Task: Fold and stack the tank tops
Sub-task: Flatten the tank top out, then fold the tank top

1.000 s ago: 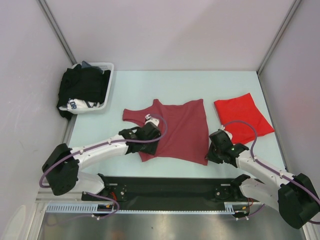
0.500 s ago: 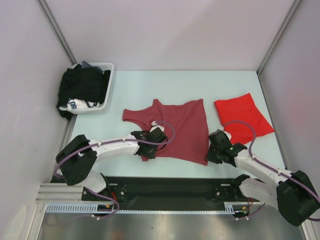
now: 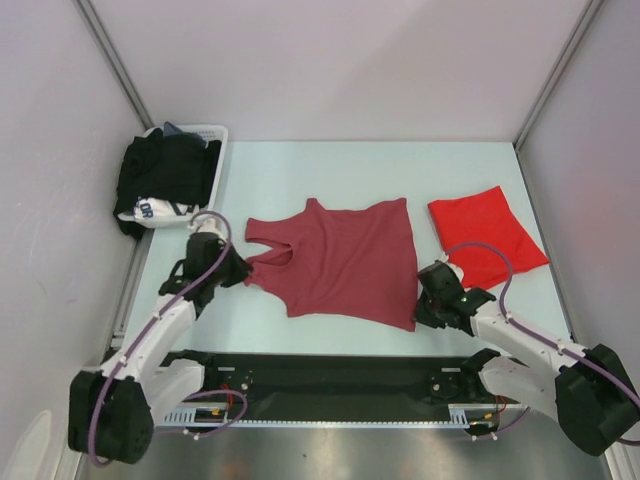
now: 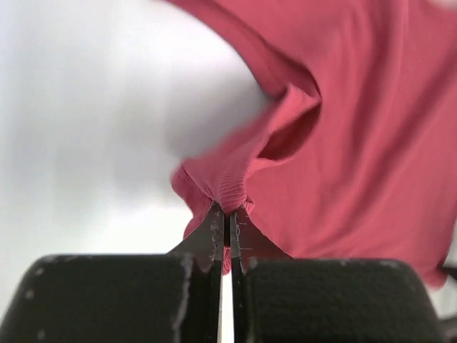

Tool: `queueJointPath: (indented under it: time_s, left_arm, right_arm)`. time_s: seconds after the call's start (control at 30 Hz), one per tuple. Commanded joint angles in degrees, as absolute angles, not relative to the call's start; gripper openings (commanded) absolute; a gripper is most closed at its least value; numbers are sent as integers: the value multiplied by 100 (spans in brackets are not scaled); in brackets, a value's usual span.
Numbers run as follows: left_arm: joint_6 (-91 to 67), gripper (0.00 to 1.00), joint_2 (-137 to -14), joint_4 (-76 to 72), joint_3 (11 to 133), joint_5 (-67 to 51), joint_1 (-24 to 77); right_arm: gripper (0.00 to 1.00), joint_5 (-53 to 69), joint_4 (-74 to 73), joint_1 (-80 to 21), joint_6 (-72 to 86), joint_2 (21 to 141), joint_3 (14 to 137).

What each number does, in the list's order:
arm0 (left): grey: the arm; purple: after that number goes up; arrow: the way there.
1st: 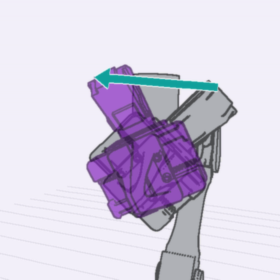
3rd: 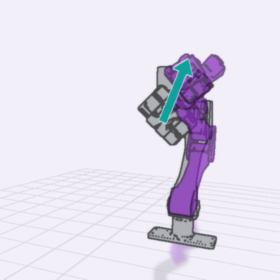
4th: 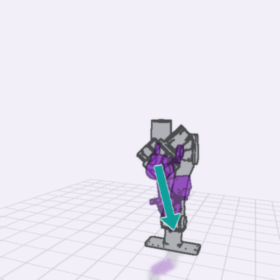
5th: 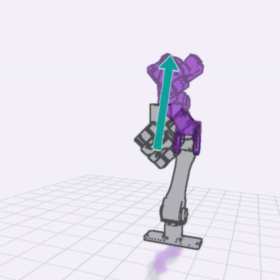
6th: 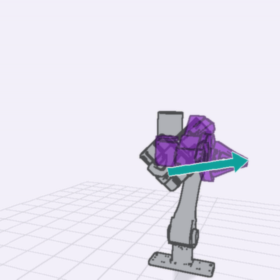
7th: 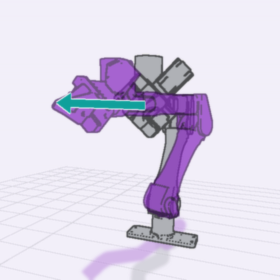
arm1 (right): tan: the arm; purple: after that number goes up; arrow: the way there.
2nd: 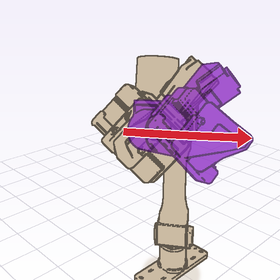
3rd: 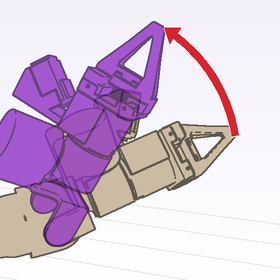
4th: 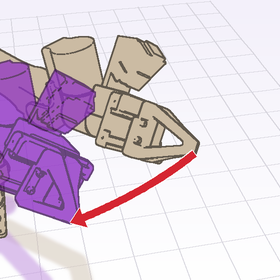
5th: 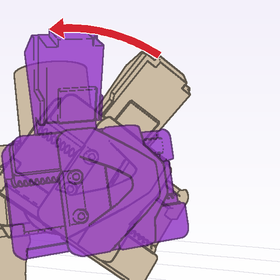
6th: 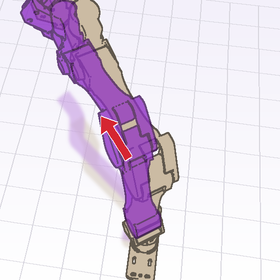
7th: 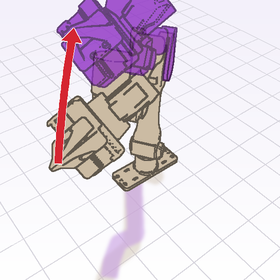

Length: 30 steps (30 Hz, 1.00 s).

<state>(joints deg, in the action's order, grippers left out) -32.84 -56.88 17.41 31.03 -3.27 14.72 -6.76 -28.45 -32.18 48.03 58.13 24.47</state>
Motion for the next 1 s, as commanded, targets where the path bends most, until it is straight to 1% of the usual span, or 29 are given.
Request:
queueJointPath:
  time_s: [0.0,0.03,0.07,0.1,0.13,0.17,0.2,0.3,0.37,0.4,0.47,0.5,0.57,0.63,0.67,0.73,0.77,0.9,0.97]
  left_arm:
    - [-3664,1,-5301,1021,2796,-870,444]
    - [-3804,6,-5282,924,2734,-888,205]
    - [-3867,16,-5343,827,2664,-966,28]
    - [-3911,37,-5422,661,2593,-1002,-435]
    - [-3946,55,-5536,616,2584,-1072,-596]
    - [-3955,75,-5789,624,2610,-1090,-780]
    - [-3938,85,-5922,755,2741,-1116,-826]
    - [-3648,90,-6109,913,2874,-1186,-774]
    - [-3446,91,-5838,1063,2874,-942,-590]
    - [-3376,91,-5714,1316,2891,-601,-484]
    - [-3296,91,-5301,1537,2892,-309,-126]
    - [-3322,90,-5169,1642,2822,-221,-45]
    - [-3506,89,-4887,1679,2734,-219,542]
    - [-3690,86,-4790,1696,2637,-281,886]
    - [-3744,86,-4807,1740,2619,-255,1244]
    - [-3814,83,-4860,1801,2593,-72,1615]
    - [-3841,82,-4895,1819,2575,-27,1948]
    - [-3937,75,-5053,1828,2453,-17,2539]
    - [-3999,73,-5176,1837,2417,156,2837]
  right_arm:
    - [0,-835,-3050,-3261,4852,5678,2399]
    - [3,-826,-3085,-3269,4860,5643,2399]
    - [6,-817,-3111,-3261,4869,5634,2417]
    - [12,-791,-3111,-3261,4860,5616,2417]
    - [27,-765,-3120,-3269,4843,5581,2417]
    - [29,-721,-3129,-3287,4843,5546,2408]
    - [30,-695,-3146,-3296,4843,5528,2408]
    - [31,-650,-3260,-3366,4904,5379,2434]
    - [33,-624,-3436,-3410,4922,5274,2478]
    - [34,-659,-3532,-3462,4957,5230,2557]
    - [43,-869,-3892,-3559,5097,5029,2628]
    - [44,-914,-3972,-3647,5106,4949,2645]
    - [43,-897,-4165,-3665,5185,4817,2672]
    - [38,-827,-4219,-3735,5221,4720,2654]
    - [38,-826,-4219,-3761,5282,4720,2646]
    - [38,-826,-4105,-3814,5300,4790,2611]
    - [38,-826,-4052,-3823,5335,4842,2584]
    - [36,-791,-3518,-3876,5326,5237,2496]
    - [34,-826,-3332,-3885,5317,5545,2470]
